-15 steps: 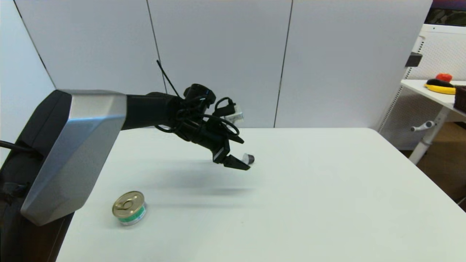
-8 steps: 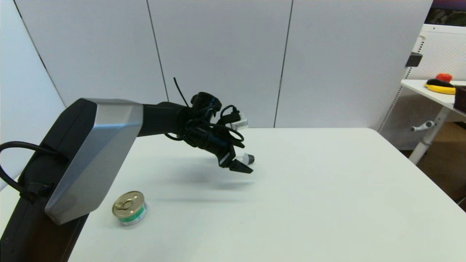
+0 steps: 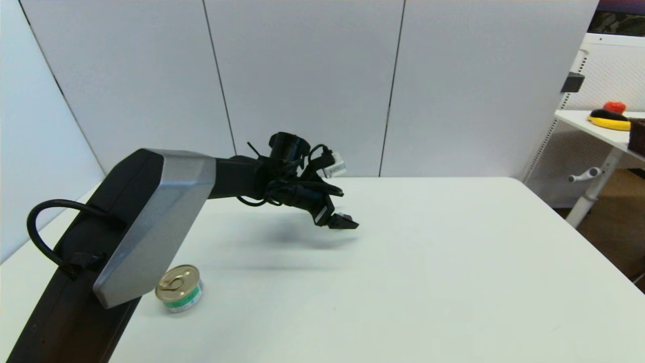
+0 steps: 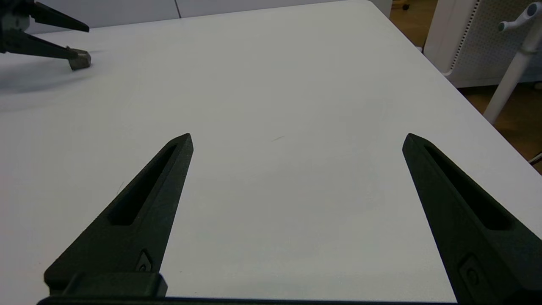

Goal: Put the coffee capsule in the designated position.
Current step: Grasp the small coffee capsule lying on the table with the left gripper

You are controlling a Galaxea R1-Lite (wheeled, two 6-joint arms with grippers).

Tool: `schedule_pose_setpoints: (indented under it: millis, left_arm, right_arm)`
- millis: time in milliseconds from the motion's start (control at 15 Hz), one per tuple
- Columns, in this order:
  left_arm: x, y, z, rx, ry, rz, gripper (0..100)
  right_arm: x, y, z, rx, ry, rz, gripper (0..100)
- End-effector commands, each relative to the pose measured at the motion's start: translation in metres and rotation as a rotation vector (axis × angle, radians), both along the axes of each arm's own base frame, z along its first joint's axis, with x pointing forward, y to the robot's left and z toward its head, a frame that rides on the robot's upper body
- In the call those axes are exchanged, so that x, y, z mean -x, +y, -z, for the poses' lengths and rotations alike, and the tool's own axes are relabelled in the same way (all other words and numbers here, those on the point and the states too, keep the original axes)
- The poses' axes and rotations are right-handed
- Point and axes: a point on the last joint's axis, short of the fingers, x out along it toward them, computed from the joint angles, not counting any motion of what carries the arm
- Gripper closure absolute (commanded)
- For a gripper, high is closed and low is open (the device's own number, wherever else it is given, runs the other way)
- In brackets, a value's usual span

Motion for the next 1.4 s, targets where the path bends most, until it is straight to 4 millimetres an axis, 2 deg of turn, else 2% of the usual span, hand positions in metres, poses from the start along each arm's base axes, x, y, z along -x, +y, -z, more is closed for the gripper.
schedule_pose_setpoints:
  millis: [67, 400, 733, 1133, 1400]
  left_arm:
    - [-0.007, 0.004, 0.009, 0.011, 0.001, -0.015, 0]
    - [0.0, 0.021, 0.006, -0.002, 0.031, -0.037, 0]
    - [0.001, 0.022, 0.0, 0.04, -0.006, -0.048, 0]
    - [0.006, 0.021, 0.018, 0.136, 0.013, -0.102, 0]
    - [0.006, 0.019, 0.019, 0.15, -0.007, -0.098, 0]
  right_arm:
    - [0.0, 0.0, 0.0, -0.001, 0.001, 0.001, 0]
    - [0.0, 0.0, 0.0, -0.001, 0.001, 0.001, 0]
    - [0.0, 0.0, 0.0, -0.001, 0.001, 0.001, 0]
    - [0.0, 0.0, 0.0, -0.001, 0.001, 0.001, 0]
    - [0.0, 0.0, 0.0, -0.001, 0.002, 0.001, 0]
